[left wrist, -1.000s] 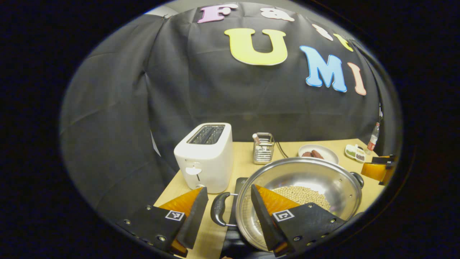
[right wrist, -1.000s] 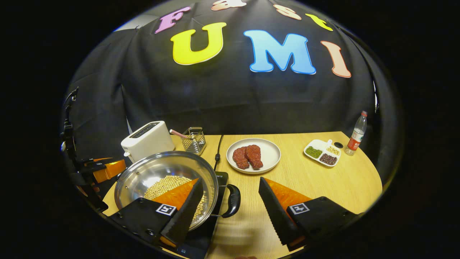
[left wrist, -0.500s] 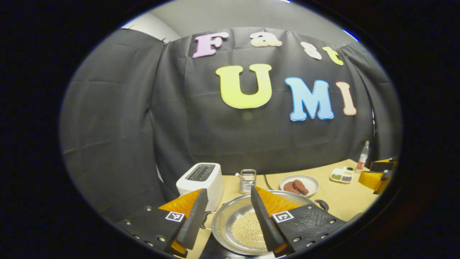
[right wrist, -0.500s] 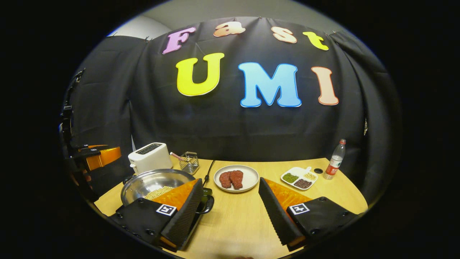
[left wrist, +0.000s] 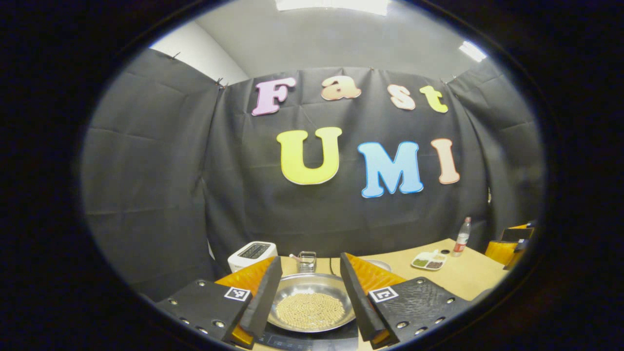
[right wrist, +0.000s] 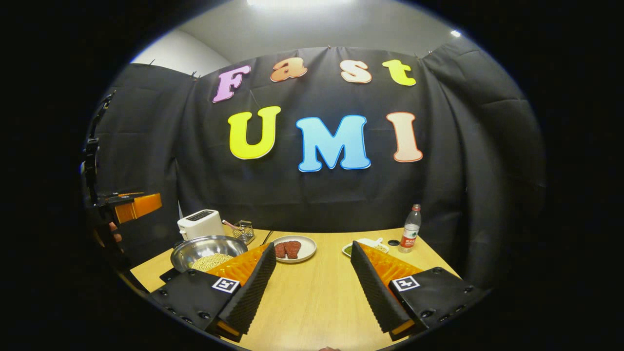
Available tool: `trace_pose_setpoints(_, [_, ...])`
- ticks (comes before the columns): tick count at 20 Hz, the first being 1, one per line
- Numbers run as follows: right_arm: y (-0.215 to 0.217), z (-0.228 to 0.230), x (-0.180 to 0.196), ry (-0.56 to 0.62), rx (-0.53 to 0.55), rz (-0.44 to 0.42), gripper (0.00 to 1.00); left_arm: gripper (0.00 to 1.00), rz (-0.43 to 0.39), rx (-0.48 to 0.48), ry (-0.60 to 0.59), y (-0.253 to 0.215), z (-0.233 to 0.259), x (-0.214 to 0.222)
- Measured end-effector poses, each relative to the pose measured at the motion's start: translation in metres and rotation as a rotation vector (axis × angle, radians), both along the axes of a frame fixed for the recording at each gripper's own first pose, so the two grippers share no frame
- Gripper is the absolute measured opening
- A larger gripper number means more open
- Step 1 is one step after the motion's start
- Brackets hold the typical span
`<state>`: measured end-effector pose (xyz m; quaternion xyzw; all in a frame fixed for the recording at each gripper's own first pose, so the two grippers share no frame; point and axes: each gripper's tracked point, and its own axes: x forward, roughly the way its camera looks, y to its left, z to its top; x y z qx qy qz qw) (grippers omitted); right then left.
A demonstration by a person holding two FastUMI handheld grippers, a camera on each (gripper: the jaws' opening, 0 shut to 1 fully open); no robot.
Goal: First push the handle of the pot to place it horizontally, then grasp the pot with both hands and set it on the induction cooktop.
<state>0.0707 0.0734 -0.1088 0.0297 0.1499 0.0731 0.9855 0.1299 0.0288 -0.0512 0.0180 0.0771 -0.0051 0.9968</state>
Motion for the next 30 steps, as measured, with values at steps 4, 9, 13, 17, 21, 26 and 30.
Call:
trace_pose_setpoints(4, [-0.041, 0.019, -0.028, -0.038, 0.008, -0.024, 0.98, 0.71, -0.003, 0.008, -0.028, -0.038, 0.02, -0.04])
trace_pose_setpoints(9, [-0.073, 0.051, -0.058, -0.105, -0.017, -0.022, 0.97, 0.7, 0.004, -0.017, -0.072, -0.064, 0.05, -0.083])
trace_pose_setpoints(13, [-0.081, 0.077, -0.078, -0.168, -0.031, -0.048, 0.97, 0.7, -0.008, -0.021, -0.128, -0.065, 0.077, -0.109])
trace_pose_setpoints(17, [-0.085, 0.091, -0.096, -0.218, -0.072, -0.083, 0.97, 0.7, 0.0, -0.031, -0.147, -0.048, 0.087, -0.131])
trace_pose_setpoints(21, [-0.084, 0.099, -0.112, -0.259, -0.092, -0.117, 0.97, 0.7, 0.002, -0.034, -0.146, -0.018, 0.084, -0.155])
trace_pose_setpoints(26, [-0.079, 0.106, -0.126, -0.264, -0.072, -0.141, 0.94, 0.7, 0.023, -0.02, -0.179, 0.017, 0.096, -0.18])
trace_pose_setpoints(30, [-0.074, 0.116, -0.137, -0.277, -0.083, -0.138, 0.98, 0.7, 0.024, -0.024, -0.193, 0.026, 0.099, -0.194])
